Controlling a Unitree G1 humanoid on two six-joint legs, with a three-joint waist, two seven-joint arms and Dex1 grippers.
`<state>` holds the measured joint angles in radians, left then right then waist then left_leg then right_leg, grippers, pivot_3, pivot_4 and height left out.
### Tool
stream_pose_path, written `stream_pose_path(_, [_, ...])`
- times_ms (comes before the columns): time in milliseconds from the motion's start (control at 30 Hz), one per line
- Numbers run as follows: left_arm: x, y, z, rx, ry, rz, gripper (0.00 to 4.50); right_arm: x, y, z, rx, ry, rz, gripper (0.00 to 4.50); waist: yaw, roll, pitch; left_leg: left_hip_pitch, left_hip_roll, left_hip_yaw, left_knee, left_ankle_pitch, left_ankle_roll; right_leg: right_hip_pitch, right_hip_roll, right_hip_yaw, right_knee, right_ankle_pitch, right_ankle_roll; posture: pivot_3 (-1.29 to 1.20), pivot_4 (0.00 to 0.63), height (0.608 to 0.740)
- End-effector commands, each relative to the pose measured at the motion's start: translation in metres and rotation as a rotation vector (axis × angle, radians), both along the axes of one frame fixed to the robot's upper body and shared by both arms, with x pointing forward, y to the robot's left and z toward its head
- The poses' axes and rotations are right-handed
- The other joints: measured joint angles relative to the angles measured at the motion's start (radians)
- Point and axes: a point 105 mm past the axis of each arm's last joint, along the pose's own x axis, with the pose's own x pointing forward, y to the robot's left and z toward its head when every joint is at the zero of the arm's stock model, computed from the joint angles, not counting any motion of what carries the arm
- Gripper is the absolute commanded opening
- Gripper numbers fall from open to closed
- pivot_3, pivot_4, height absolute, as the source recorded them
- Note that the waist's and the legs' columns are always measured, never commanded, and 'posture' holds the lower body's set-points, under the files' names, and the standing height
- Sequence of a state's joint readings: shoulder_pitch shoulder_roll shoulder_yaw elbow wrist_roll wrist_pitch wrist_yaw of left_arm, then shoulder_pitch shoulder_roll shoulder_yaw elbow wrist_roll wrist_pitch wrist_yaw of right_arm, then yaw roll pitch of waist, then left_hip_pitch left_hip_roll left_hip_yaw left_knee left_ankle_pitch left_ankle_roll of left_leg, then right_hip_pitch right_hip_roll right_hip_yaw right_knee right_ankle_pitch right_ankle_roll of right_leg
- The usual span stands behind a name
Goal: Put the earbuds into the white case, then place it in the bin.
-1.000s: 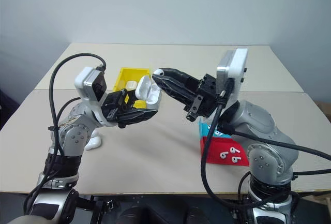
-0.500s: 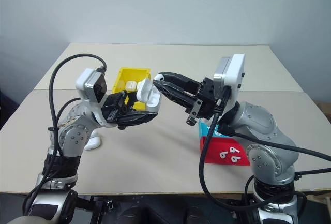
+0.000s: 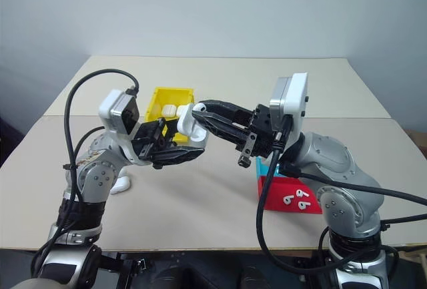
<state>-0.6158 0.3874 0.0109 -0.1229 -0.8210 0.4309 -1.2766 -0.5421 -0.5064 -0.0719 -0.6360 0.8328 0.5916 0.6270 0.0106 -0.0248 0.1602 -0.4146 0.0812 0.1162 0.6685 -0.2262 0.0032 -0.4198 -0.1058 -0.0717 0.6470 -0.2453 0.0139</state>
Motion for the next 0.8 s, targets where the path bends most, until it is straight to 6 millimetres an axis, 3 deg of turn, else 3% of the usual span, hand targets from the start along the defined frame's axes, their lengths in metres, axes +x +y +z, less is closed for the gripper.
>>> stream_pose_path(33, [-0.01,0.001,0.01,-0.02,-0.089,-0.016,2.75,0.003,0.002,-0.001,-0.041,-0.008,-0.018,0.63,-0.001,0.0,0.0,0.0,0.0,0.0,0.0,0.0,0.0,0.0,0.0,0.0,0.0,0.0,0.0,0.0,0.15,0.74])
stream_pose_path(133, [-0.011,0.0,0.011,-0.032,-0.1,-0.011,2.75,0.006,0.001,-0.002,-0.055,0.002,-0.018,0.63,0.0,0.0,0.0,0.0,0.0,0.0,0.0,0.0,0.0,0.0,0.0,0.0,0.0,0.0,0.0,0.0,0.15,0.74])
stream_pose_path(533, [-0.006,0.004,0.014,-0.053,-0.121,0.034,2.75,0.002,0.0,-0.004,-0.106,-0.006,0.044,4.49,0.0,0.0,0.0,0.0,0.0,0.0,0.0,0.0,0.0,0.0,0.0,0.0,0.0,0.0,0.0,0.0,0.15,0.74])
stream_pose_path(667, [-0.005,0.004,0.015,-0.061,-0.119,0.045,2.75,0.003,-0.004,0.002,-0.082,-0.02,0.039,4.49,0.0,0.0,0.0,0.0,0.0,0.0,0.0,0.0,0.0,0.0,0.0,0.0,0.0,0.0,0.0,0.0,0.15,0.74])
stream_pose_path(800, [-0.003,0.009,0.013,-0.049,-0.116,0.067,2.75,0.013,-0.021,0.019,-0.031,-0.051,-0.022,4.49,0.001,0.0,0.0,0.0,0.0,0.0,0.0,0.0,0.0,0.0,0.0,0.0,0.0,0.0,0.0,0.0,0.15,0.74])
